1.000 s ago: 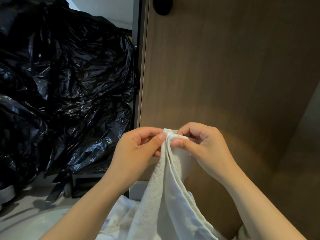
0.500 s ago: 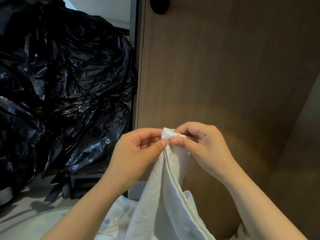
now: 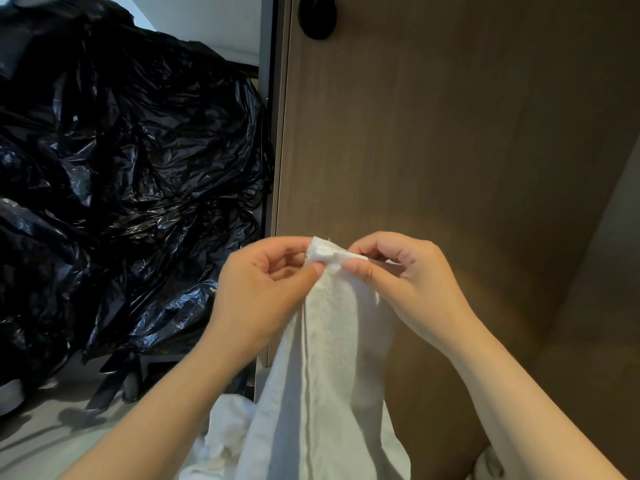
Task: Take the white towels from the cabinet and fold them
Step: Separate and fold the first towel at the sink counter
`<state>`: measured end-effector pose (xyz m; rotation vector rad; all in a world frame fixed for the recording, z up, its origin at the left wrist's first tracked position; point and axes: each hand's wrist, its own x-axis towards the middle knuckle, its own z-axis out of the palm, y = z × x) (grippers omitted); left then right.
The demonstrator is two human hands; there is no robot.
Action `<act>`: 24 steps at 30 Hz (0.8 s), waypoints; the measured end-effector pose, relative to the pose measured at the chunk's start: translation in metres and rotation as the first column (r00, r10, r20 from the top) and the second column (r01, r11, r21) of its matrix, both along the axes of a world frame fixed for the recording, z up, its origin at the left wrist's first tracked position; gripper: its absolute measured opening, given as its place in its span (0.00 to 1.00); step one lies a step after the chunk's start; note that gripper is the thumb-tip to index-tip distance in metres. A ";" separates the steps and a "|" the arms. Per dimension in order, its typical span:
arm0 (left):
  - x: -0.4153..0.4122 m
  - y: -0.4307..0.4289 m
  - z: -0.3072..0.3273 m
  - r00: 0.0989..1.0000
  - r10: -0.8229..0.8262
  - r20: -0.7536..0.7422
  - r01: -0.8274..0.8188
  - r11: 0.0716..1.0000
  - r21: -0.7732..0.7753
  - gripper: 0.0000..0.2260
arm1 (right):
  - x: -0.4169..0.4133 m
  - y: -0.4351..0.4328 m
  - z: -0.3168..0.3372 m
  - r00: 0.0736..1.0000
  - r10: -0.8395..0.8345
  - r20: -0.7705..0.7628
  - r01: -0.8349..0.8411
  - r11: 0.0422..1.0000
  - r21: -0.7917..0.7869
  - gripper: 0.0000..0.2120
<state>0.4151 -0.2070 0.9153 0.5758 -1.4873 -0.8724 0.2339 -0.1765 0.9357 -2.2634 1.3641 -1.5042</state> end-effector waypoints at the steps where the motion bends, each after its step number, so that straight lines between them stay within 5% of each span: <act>1: 0.003 -0.004 0.004 1.000 0.006 -0.012 -0.006 1.000 0.003 0.10 | -0.005 0.000 0.003 1.000 -0.018 -0.017 0.018 1.000 -0.003 0.07; 10: 0.029 -0.025 0.026 0.996 0.070 -0.060 -0.067 0.996 0.056 0.08 | -0.047 -0.005 0.006 0.931 -0.252 -0.265 0.213 0.962 -0.168 0.15; 15: 0.032 -0.027 0.029 0.988 0.135 -0.075 -0.132 0.990 0.042 0.09 | -0.039 -0.009 0.011 0.931 -0.287 -0.226 0.211 0.927 -0.309 0.08; 18: 0.033 -0.024 0.032 0.987 0.124 -0.101 -0.122 0.992 0.033 0.09 | -0.035 -0.010 0.014 0.948 -0.295 -0.122 0.251 0.924 -0.290 0.07; 21: 0.032 -0.022 0.035 0.988 0.106 -0.115 -0.104 0.994 0.018 0.09 | -0.033 -0.009 0.016 0.940 -0.338 -0.052 0.320 0.922 -0.217 0.17; 24: 0.028 -0.022 0.037 0.989 0.103 -0.110 -0.103 0.995 0.005 0.08 | -0.034 -0.006 0.021 0.897 -0.411 -0.163 0.392 0.910 -0.137 0.22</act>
